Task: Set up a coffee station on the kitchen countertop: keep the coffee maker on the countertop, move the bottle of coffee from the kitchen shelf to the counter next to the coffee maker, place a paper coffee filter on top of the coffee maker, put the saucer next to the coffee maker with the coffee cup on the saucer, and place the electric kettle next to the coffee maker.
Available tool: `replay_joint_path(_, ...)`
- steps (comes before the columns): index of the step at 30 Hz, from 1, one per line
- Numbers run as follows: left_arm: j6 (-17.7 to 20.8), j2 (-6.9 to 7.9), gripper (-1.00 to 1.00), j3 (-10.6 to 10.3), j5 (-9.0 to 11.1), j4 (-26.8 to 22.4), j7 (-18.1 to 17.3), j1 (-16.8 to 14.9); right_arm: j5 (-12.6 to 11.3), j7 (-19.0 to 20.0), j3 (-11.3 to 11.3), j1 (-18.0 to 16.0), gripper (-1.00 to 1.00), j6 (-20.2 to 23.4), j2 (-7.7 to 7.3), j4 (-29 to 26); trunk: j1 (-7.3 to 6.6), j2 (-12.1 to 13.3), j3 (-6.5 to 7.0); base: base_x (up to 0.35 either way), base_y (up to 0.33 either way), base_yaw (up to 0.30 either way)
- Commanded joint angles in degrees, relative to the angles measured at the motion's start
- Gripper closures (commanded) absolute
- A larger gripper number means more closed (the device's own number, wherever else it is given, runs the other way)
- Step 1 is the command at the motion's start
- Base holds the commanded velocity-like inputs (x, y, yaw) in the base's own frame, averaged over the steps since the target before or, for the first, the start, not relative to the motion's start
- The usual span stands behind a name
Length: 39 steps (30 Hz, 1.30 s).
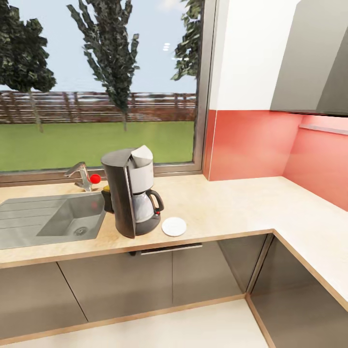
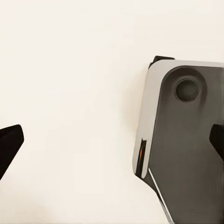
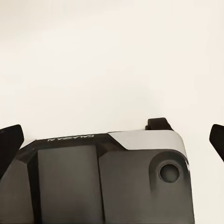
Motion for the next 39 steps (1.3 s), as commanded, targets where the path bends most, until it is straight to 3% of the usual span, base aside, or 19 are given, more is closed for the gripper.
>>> replay_joint_path(1,-0.19,-0.08,-1.0,-0.39,0.6,0.15,-0.43,-0.06,-0.46,-0.29,0.47,-0.03,-1.0,-0.04,-0.03,0.01,0.02,-0.07,-0.08,0.0,0.0,-0.015)
replay_joint_path(4,-0.03,-0.52,-1.0,-0.42,0.64,-0.66,-0.37,-0.05,-0.37,-0.18,0.49,-0.03,-1.0,0.1,-1.48,0.05,0.02,-0.07,-0.08,0.0,0.0,0.114)
replay_joint_path(12,-0.03,-0.64,-1.0,-0.5,0.64,-0.71,-0.41,-0.05,-0.28,-0.13,0.5,0.38,-1.0,0.05,-1.66,0.16,0.02,-0.07,-0.02,-0.035,0.039,0.262)
replay_joint_path(22,0.2,-0.69,-1.0,-0.12,0.84,-0.71,-0.3,-0.14,-0.19,-0.13,0.52,1.53,-1.0,-0.04,-1.84,0.17,0.02,-0.07,0.6,-0.105,0.263,0.198)
replay_joint_path(27,0.26,-0.62,-1.0,1.98,0.82,-0.67,-0.22,-0.14,-0.14,-0.1,0.54,2.12,-1.0,-0.12,-1.89,0.17,0.02,-0.07,1.0,-0.012,0.313,0.133)
replay_joint_path(32,0.44,0.27,-1.0,7.15,0.67,-0.52,0.21,-0.19,0.06,-0.04,0.59,2.59,-1.0,-0.06,-1.95,0.17,0.02,-0.07,1.39,0.001,0.334,0.127)
replay_joint_path(33,0.62,0.41,-1.0,8.39,0.6,-0.49,2.87,-0.29,2.43,0.28,0.62,2.86,-1.0,-0.12,-2.85,0.17,0.02,-0.07,1.47,0.099,0.338,0.127)
replay_joint_path(39,0.18,0.17,-1.0,8.62,0.67,-0.52,3.66,-0.31,4.08,1.55,0.63,3.86,-1.0,-0.19,-3.21,0.17,0.02,-0.07,1.95,0.089,0.338,0.143)
